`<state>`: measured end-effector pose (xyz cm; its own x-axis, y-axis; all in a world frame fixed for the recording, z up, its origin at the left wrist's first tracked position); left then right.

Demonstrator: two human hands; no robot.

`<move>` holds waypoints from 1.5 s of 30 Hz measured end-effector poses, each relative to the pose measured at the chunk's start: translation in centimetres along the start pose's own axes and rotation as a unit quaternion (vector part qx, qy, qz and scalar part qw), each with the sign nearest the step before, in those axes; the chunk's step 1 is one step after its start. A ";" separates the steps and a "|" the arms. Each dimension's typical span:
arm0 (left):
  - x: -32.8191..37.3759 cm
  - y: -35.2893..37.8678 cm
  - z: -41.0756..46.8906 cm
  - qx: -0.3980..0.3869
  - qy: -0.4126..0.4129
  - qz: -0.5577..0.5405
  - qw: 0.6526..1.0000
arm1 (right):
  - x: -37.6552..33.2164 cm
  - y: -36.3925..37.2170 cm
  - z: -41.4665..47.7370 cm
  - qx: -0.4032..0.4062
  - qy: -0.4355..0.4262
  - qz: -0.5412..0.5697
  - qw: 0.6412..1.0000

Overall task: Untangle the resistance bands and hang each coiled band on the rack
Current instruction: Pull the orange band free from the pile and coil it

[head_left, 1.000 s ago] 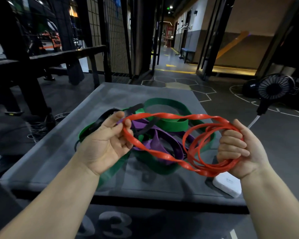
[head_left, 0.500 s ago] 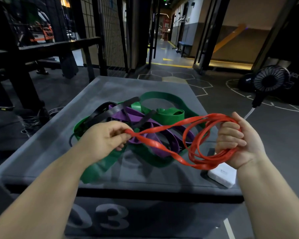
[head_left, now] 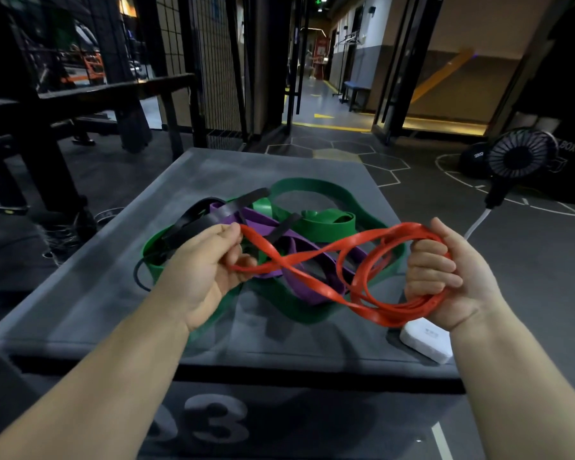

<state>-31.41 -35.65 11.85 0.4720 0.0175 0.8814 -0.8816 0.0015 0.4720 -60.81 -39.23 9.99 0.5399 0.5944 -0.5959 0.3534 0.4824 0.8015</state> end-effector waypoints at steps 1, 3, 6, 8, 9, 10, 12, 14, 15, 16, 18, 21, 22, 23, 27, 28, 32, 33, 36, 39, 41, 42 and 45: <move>-0.1 0.1 -0.1 0.017 0.009 0.041 0.999 | 0.1 0.2 0.1 -0.004 0.003 -0.011 1.000; -0.2 0.2 -0.1 0.038 0.027 0.094 0.995 | 0.3 0.7 0.3 0.000 0.006 -0.035 0.999; -0.2 0.1 0.1 0.051 0.022 0.072 0.996 | 0.4 0.7 0.3 -0.002 0.014 -0.033 0.999; -0.1 -0.2 0.3 0.036 -0.009 -0.021 0.999 | 0.3 0.5 0.2 -0.010 0.010 -0.023 1.000; -0.1 -0.5 0.3 0.021 -0.023 -0.072 0.997 | 0.3 0.4 0.2 -0.008 0.009 -0.018 1.000; -0.1 -0.7 0.3 -0.002 -0.032 -0.113 0.993 | 0.3 0.2 0.2 -0.007 0.008 -0.014 1.000; -0.2 -0.7 0.2 -0.079 -0.046 -0.167 0.982 | 0.3 0.0 0.3 -0.006 0.003 -0.009 1.000; -0.2 -0.5 0.2 -0.142 -0.051 -0.191 0.970 | 0.3 -0.2 0.3 0.002 -0.005 -0.004 1.000; -0.2 -0.5 0.3 -0.154 -0.049 -0.193 0.968 | 0.2 -0.3 0.2 0.012 -0.009 -0.001 1.000; -0.1 -0.6 0.3 -0.160 -0.045 -0.188 0.968 | 0.1 -0.5 0.2 0.021 -0.012 0.004 1.000; -0.2 -0.5 0.2 -0.170 -0.044 -0.168 0.970 | 0.0 -0.9 0.0 0.031 -0.016 0.008 0.999; -0.3 -0.2 -0.2 -0.185 -0.043 -0.163 0.968 | 0.1 -1.1 0.1 0.036 -0.022 0.014 0.999; -0.3 -0.2 -0.3 -0.183 -0.040 -0.168 0.968 | 0.1 -1.1 0.2 0.036 -0.025 0.017 0.999; -0.3 -0.1 -0.4 -0.175 -0.037 -0.175 0.968 | 0.2 -1.1 0.2 0.045 -0.030 0.017 0.998; -0.2 -0.3 -0.3 -0.146 -0.017 -0.197 0.969 | 0.5 -0.6 0.0 0.089 -0.045 0.017 0.995; -0.2 -0.4 -0.2 -0.130 -0.008 -0.193 0.973 | 0.6 0.0 -0.1 0.118 -0.057 0.011 0.991; 0.0 -0.4 0.5 -0.062 0.034 -0.167 0.984 | 0.7 1.6 -0.1 0.226 -0.096 -0.014 0.969; 0.1 -0.2 0.6 -0.060 0.040 -0.158 0.985 | 0.8 1.7 0.0 0.218 -0.090 -0.012 0.972; 0.0 0.0 0.5 -0.046 0.055 -0.099 0.992 | 1.2 1.8 0.2 0.170 -0.047 -0.011 0.984; -0.3 0.1 0.3 -0.044 0.093 -0.006 0.995 | 1.3 1.7 0.1 0.140 -0.035 -0.010 0.990; -0.5 0.2 0.0 -0.058 0.101 0.045 0.992 | 1.4 2.1 0.2 0.168 -0.039 -0.028 0.985; -0.6 0.4 -0.2 -0.074 0.093 0.065 0.991 | 1.6 2.4 0.3 0.193 -0.041 -0.039 0.980; -1.3 1.5 -1.0 -0.110 0.069 0.128 0.983 | 2.4 3.7 0.9 0.273 -0.052 -0.072 0.958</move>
<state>-33.35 -34.64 11.33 0.2425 0.1802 0.9533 -0.9588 0.1945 0.2071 -57.48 -36.57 11.57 0.5183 0.4659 -0.7172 0.7620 0.1291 0.6345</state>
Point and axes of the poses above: each hand's wrist, its own z-axis towards the middle knuckle, its own y-axis out of the palm, x = y × z, the point moved 3 cm from there along z, towards the middle knuckle, and after that the axes turned 3 degrees about -z, right-handed, at the moved point
